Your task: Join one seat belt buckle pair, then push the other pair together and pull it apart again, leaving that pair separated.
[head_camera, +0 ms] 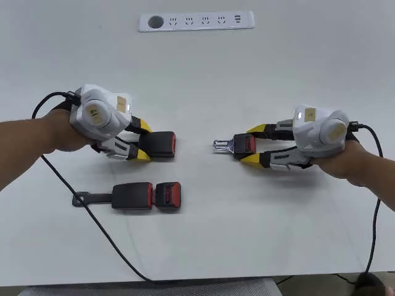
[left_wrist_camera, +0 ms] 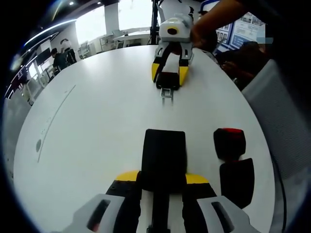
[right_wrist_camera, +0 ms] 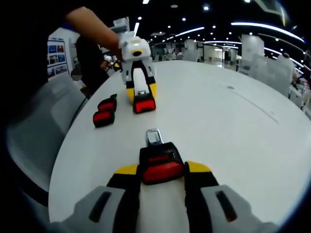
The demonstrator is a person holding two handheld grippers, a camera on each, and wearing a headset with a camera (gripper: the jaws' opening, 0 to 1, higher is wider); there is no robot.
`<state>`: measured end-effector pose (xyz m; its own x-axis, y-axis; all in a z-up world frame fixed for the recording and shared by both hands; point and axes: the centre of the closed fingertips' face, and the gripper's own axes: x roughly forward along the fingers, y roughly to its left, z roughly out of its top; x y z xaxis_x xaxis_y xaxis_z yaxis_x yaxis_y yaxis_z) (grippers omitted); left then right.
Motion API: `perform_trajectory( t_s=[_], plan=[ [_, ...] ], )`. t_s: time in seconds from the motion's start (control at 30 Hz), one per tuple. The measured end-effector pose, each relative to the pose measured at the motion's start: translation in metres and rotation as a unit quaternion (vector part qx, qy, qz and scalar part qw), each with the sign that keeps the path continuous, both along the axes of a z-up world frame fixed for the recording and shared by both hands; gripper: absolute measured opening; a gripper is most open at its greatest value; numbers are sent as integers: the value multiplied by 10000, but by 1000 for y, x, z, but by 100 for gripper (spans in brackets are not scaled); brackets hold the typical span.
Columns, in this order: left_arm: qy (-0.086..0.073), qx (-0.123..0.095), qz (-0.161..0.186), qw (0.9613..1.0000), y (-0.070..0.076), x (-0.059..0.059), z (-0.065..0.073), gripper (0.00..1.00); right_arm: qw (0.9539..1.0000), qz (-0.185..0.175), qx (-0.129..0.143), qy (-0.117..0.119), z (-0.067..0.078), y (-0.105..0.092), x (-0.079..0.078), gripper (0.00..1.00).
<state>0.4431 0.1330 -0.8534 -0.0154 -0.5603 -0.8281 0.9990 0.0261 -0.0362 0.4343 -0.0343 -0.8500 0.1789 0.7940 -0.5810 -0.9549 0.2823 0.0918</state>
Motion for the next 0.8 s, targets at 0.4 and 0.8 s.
perform_trajectory(
  t_s=[0.4, 0.8],
  plan=[
    [29, 7, 21, 10000, 0, 1, 0, 33, 10000, -21, 30, -92, 0, 36, 14, 36],
    [19, 16, 57, 10000, 0, 0, 1, 33, 9999, 29, 21, -105, -2, 73, 13, 36]
  ],
)
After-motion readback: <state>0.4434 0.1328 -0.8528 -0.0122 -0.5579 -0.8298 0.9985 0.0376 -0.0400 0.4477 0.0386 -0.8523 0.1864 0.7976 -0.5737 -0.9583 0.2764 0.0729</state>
